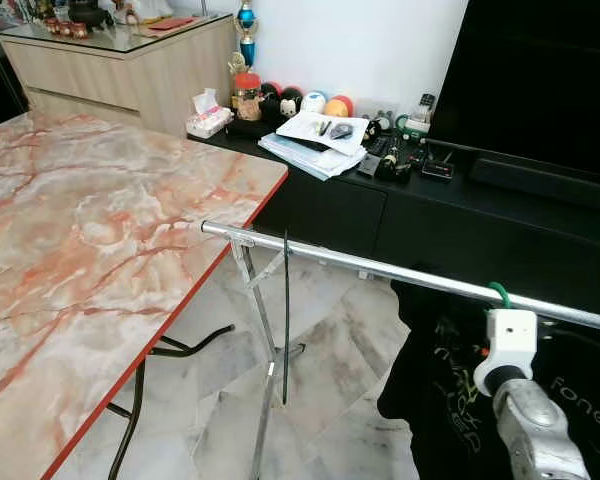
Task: Hang hanger
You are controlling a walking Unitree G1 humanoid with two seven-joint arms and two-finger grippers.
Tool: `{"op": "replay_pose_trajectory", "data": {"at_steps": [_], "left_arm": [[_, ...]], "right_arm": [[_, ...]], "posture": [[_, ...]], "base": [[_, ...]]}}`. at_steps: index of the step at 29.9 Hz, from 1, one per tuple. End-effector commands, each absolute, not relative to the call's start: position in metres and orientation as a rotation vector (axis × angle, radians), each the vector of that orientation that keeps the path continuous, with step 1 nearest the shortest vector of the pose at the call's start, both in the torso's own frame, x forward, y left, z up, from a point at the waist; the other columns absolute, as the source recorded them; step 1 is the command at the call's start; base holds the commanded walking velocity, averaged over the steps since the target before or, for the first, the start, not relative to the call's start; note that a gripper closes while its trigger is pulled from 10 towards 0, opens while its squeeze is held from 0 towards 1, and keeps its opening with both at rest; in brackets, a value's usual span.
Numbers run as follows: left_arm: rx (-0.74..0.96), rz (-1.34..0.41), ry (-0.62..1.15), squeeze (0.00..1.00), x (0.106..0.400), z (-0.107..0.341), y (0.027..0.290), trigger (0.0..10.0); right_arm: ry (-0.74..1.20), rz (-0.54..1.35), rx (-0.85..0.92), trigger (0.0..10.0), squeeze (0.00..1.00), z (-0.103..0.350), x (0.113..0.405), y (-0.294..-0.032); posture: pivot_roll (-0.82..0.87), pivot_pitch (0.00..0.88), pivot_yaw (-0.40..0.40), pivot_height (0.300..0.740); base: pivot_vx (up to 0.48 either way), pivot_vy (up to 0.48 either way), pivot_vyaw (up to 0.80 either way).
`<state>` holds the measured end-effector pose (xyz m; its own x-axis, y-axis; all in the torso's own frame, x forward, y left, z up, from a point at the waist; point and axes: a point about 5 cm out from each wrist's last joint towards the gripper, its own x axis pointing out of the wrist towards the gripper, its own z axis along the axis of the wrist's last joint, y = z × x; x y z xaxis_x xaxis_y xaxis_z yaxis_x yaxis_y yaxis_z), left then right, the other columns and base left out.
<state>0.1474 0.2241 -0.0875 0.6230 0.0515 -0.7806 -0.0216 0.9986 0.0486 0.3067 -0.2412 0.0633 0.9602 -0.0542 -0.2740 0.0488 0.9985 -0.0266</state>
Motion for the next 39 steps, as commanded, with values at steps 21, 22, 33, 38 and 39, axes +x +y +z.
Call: {"op": "replay_pose_trajectory", "data": {"at_steps": [21,22,33,38,39], "left_arm": [[0.04,0.051,0.937,0.0,0.135,-0.092,0.227,10.0],[0.04,0.052,0.938,0.0,0.135,-0.092,0.227,10.0],[0.046,0.053,0.954,0.0,0.132,-0.093,0.229,10.0],[0.047,0.049,0.958,0.0,0.131,-0.093,0.229,10.0],[0.048,0.048,0.96,0.0,0.131,-0.093,0.228,10.0]], "right_arm": [[0.245,-0.027,0.024,0.0,0.0,0.062,0.316,-0.224],[0.244,-0.027,0.024,0.0,0.0,0.062,0.316,-0.223],[0.226,-0.022,0.05,0.0,0.0,0.062,0.317,-0.214],[0.234,-0.018,0.055,0.0,0.0,0.06,0.316,-0.212],[0.236,-0.02,0.055,0.0,0.0,0.059,0.316,-0.211]], "posture": [[0.07,0.076,0.002,0.74],[0.07,0.075,0.003,0.74],[0.07,0.079,0.006,0.74],[0.07,0.079,0.005,0.74],[0.07,0.079,0.005,0.74]], "base": [[0.0,0.0,0.0],[0.0,0.0,0.0],[0.0,0.0,0.0],[0.0,0.0,0.0],[0.0,0.0,0.0]]}}
